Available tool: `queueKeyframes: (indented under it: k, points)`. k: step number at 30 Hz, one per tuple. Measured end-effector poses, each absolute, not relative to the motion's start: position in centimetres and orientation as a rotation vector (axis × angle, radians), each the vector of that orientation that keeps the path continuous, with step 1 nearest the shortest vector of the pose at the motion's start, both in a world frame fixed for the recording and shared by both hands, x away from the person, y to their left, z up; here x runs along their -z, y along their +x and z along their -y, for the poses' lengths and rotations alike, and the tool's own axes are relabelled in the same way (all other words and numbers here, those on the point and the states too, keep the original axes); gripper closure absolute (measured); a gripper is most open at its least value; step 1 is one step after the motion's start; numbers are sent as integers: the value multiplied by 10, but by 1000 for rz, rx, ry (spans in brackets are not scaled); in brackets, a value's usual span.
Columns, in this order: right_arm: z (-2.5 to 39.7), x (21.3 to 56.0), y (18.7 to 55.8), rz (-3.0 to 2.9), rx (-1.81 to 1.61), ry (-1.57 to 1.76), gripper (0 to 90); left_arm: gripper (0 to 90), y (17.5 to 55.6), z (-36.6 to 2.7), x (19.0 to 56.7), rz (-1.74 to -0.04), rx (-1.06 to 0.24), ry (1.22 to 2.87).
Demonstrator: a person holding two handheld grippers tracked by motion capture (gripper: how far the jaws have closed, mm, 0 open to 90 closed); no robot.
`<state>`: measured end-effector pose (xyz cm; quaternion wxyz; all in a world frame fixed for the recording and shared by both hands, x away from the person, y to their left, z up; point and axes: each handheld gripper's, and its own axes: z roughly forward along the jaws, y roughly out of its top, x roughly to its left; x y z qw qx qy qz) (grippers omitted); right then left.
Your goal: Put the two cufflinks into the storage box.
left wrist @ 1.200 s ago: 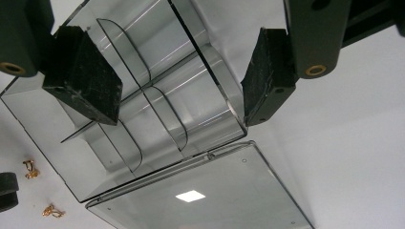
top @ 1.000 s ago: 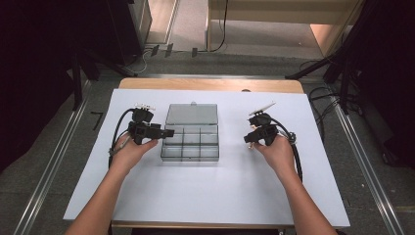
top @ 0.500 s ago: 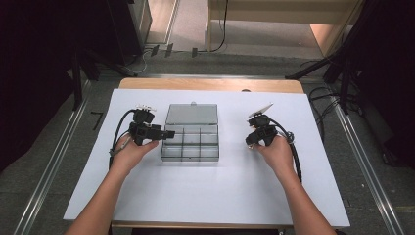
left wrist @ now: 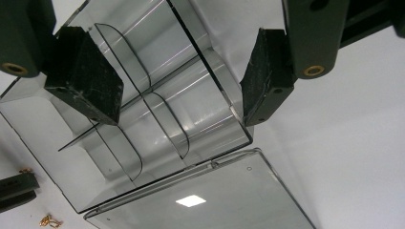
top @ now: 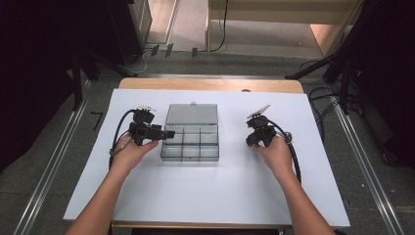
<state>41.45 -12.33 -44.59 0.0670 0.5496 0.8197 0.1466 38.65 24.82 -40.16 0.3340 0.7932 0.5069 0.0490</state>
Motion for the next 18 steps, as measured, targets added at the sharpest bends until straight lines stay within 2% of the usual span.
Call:
queueKeyframes:
  k: [9,18]
  points:
    - [121,446,412,-2490,-412,1651,785,323,387,-250,401,-1327,-126,2069]
    - [125,445,414,-2507,-436,1667,798,323,387,-250,402,-1330,-121,2068]
